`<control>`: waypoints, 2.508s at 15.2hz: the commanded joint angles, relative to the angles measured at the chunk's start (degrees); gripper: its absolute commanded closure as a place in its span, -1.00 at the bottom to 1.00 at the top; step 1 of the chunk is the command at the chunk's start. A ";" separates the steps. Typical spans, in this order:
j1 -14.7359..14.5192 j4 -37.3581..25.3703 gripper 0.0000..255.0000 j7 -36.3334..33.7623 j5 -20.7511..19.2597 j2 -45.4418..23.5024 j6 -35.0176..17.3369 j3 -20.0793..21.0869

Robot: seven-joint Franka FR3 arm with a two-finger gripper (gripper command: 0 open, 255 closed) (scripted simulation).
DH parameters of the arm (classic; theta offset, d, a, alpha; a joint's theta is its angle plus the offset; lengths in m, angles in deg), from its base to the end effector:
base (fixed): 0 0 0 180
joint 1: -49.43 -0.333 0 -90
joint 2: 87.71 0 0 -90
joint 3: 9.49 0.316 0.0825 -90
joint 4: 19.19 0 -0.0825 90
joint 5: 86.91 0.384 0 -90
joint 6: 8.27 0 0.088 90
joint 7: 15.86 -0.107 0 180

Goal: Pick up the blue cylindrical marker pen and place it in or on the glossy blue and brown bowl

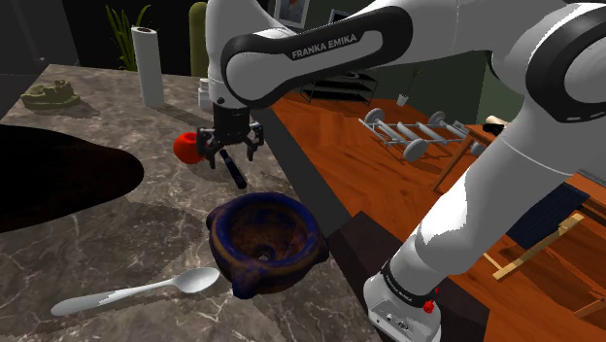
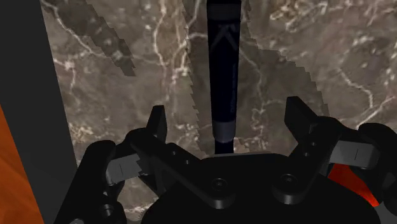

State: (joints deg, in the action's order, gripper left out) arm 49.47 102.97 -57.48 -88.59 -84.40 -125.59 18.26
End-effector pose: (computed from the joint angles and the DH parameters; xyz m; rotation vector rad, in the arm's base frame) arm 0.4654 0.2451 0.4274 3.0588 -0.3533 0.0037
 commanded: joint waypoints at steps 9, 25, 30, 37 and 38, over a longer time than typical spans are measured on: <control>0.02 0.66 1.00 -0.17 -0.28 -0.51 -1.14 0.02; 0.09 -2.88 1.00 0.82 0.76 1.46 4.12 -0.25; 0.15 -5.78 1.00 1.34 1.24 2.46 7.91 -0.44; 0.24 -10.38 1.00 1.84 1.61 3.29 13.23 -0.68; 0.26 -11.09 1.00 1.89 1.63 3.35 13.99 -0.70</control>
State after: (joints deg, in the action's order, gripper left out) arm 49.69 92.74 -55.67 -86.92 -81.00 -112.43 17.61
